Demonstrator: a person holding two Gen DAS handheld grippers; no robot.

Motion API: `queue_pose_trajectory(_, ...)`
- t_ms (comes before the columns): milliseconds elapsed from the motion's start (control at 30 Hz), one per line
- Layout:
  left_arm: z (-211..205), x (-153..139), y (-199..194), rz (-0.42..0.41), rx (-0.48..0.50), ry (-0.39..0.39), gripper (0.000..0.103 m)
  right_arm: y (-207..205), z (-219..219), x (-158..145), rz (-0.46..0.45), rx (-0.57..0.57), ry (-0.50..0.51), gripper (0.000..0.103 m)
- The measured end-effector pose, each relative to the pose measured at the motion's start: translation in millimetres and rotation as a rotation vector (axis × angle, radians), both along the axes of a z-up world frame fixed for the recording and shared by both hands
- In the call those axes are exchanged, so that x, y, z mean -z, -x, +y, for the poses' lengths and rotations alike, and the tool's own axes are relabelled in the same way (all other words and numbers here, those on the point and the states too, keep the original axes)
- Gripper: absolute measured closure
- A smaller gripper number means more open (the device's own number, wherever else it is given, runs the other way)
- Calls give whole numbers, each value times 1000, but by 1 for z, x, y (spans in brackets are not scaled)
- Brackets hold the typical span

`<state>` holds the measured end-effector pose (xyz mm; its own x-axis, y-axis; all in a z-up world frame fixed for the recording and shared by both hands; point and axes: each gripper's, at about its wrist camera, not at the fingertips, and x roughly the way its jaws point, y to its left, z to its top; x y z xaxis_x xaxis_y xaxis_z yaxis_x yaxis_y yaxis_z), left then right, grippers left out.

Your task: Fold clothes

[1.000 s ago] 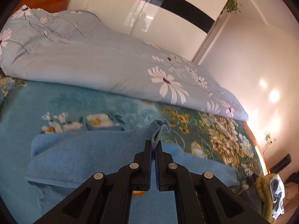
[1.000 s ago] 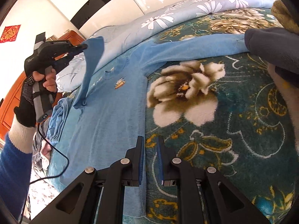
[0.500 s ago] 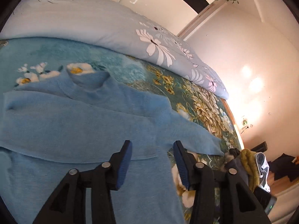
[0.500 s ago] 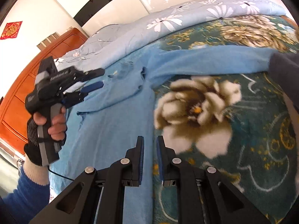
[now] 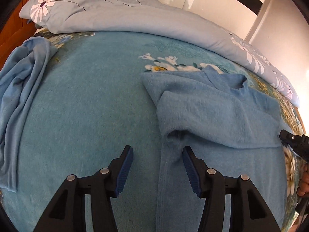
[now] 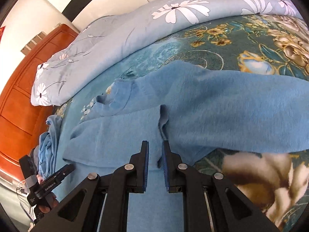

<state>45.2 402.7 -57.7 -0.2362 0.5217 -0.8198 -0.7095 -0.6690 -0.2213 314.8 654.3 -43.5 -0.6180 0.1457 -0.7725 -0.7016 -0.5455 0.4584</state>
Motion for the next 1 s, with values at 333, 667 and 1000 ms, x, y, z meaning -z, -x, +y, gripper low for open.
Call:
queue_pose_trajectory(333, 2, 0, 6, 11, -63, -85, 92, 32, 14, 6, -3, -21, -10, 95)
queue_pose_trajectory(667, -12, 5, -1, 35, -104, -81, 91, 42, 12, -2, -68, -23, -126, 100)
queue_pose_trajectory(1000, -54, -6, -6, -129, -129, -212, 62, -15, 1, -15, -78, 92, -164, 95)
